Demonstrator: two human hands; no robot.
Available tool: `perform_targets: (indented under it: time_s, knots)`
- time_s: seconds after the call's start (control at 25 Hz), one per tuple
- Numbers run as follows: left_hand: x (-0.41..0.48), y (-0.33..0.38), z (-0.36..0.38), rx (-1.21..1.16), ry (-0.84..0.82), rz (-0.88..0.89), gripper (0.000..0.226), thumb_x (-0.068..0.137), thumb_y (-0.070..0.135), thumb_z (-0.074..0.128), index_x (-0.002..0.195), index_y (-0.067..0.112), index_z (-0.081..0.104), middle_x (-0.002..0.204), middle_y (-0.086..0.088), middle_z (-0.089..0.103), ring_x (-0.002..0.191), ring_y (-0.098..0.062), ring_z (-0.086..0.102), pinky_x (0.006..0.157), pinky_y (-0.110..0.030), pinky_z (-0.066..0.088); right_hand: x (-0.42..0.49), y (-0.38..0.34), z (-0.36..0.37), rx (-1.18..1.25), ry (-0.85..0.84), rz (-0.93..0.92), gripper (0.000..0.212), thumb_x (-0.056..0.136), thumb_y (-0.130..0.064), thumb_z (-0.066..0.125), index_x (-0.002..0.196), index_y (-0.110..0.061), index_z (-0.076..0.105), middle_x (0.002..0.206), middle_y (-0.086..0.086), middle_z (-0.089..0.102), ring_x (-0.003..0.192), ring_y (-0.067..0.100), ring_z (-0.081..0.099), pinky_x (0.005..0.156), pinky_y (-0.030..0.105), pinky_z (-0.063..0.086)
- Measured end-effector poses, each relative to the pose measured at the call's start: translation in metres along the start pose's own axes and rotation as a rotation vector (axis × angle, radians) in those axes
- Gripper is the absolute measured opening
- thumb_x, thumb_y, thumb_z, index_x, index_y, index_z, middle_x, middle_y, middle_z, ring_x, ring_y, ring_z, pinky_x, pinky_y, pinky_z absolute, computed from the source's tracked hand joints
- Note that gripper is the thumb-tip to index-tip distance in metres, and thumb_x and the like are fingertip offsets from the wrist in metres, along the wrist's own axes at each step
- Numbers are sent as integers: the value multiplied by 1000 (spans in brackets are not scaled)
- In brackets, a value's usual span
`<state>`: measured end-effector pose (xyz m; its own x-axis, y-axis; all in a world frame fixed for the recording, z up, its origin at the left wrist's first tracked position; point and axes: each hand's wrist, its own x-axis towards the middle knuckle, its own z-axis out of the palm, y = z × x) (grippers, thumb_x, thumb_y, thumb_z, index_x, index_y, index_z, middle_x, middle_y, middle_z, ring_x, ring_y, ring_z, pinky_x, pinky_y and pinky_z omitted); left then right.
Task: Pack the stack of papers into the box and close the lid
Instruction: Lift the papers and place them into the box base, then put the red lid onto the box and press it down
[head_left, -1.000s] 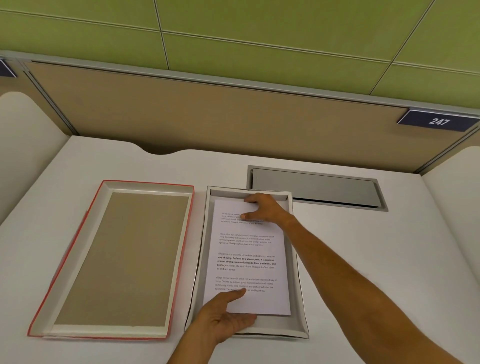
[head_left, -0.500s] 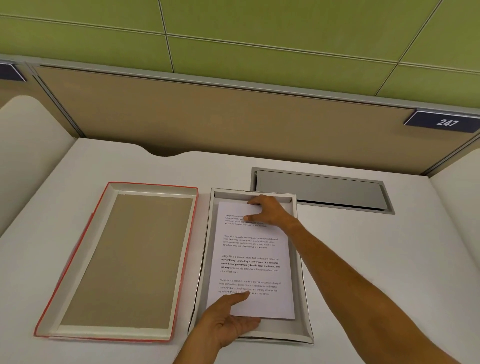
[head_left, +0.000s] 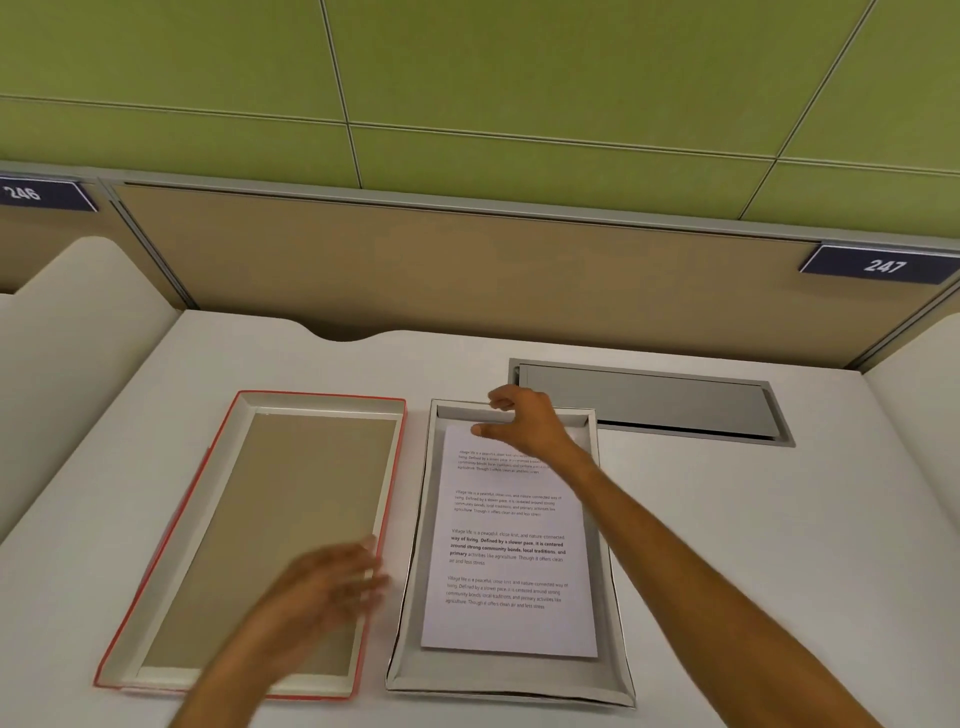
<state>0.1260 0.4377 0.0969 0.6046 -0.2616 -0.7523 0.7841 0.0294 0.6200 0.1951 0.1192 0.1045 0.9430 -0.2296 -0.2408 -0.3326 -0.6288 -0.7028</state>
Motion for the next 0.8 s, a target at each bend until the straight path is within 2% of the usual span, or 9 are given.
perform_targets:
  time_s: [0.12, 0.2, 0.24, 0.4, 0.48, 0.56, 0.64, 0.72, 0.8]
  knots:
    - [16, 40, -53, 371, 444, 351, 42, 86, 15, 72, 123, 1, 57, 128, -23, 63, 113, -41, 63, 93, -47, 52, -25, -31, 39, 299, 35, 60, 62, 72, -29, 86, 123, -5, 62, 119, 10, 69, 106, 22, 66, 97, 31, 54]
    - [31, 56, -86, 672, 710, 419, 48, 86, 22, 73, 126, 1, 56, 130, -23, 61, 116, -43, 60, 97, -52, 48, -43, -47, 72, 423, -14, 152, 61, 72, -26, 87, 123, -5, 62, 118, 10, 69, 99, 18, 66, 90, 24, 54]
    - [38, 61, -102, 774, 780, 422, 49, 86, 21, 72, 126, -1, 55, 130, -25, 60, 116, -46, 59, 99, -55, 47, -50, -54, 90, 462, -44, 201, 62, 72, -26, 86, 125, -4, 60, 119, 11, 69, 99, 16, 65, 88, 22, 53]
    - [58, 59, -140, 1010, 937, 318, 51, 83, 9, 74, 124, -11, 51, 122, -38, 55, 112, -57, 54, 95, -65, 45, -67, -72, 143, 338, -142, 299, 56, 77, -24, 82, 121, -1, 58, 118, 11, 65, 109, 24, 64, 86, 26, 51]
    - [61, 52, -148, 1085, 1015, 219, 51, 83, 11, 74, 120, -13, 49, 120, -38, 53, 112, -56, 51, 95, -64, 41, -69, -80, 158, 219, -204, 286, 36, 78, -20, 80, 104, -5, 60, 106, 8, 66, 102, 24, 65, 80, 27, 52]
    - [62, 47, -151, 1152, 1022, 155, 45, 86, 16, 71, 117, -12, 54, 118, -36, 55, 112, -52, 53, 97, -61, 40, -68, -86, 164, 70, -254, 261, 22, 79, -11, 78, 86, -8, 58, 104, 12, 68, 99, 26, 67, 83, 33, 56]
    - [63, 44, -156, 1204, 985, 151, 35, 90, 16, 66, 113, -10, 61, 112, -32, 59, 108, -49, 57, 96, -56, 44, -68, -90, 166, -65, -270, 261, 28, 81, -1, 70, 69, -12, 46, 110, 17, 67, 102, 30, 68, 77, 31, 56]
    - [63, 42, -159, 1195, 965, 200, 28, 92, 12, 62, 107, -11, 64, 106, -32, 61, 100, -49, 60, 90, -54, 46, -68, -88, 169, -133, -263, 241, 40, 82, 3, 64, 61, -16, 35, 92, 12, 64, 88, 27, 67, 60, 23, 48]
    - [59, 43, -160, 1125, 936, 232, 24, 93, 9, 59, 101, -13, 64, 102, -33, 63, 94, -51, 62, 86, -53, 49, -68, -85, 170, -149, -267, 228, 42, 82, 4, 62, 60, -17, 33, 69, 0, 47, 62, 14, 52, 47, 18, 35]
